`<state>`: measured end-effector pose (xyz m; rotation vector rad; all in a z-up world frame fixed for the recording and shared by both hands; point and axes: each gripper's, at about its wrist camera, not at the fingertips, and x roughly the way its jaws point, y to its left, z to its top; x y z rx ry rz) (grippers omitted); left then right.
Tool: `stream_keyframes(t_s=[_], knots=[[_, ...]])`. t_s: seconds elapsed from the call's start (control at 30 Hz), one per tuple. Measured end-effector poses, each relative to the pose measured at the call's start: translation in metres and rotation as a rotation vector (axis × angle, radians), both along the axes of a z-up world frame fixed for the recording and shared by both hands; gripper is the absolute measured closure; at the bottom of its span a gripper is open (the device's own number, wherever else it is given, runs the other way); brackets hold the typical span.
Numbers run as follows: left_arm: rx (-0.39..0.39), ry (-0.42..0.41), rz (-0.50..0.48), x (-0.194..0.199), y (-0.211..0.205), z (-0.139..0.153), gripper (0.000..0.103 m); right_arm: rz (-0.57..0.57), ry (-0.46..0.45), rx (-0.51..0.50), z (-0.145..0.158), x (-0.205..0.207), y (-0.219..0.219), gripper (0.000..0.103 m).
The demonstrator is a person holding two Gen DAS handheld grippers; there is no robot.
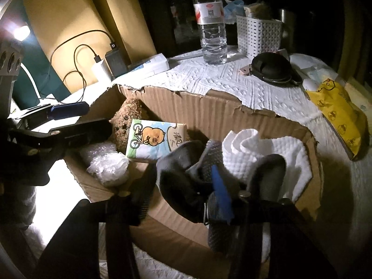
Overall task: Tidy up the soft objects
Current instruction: 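Open the left tool over the box while the right tool releases the gloves there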
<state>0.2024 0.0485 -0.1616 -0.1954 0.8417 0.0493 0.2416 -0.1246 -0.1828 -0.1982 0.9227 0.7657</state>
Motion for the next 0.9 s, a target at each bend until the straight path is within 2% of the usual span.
stream_keyframes(t_s=[0.9], knots=[[0.004,-0.039,-0.015,-0.054,-0.015,0.020,0.016,-0.038,-0.087,-0.005,0.039,-0.045,-0.018,0.045]])
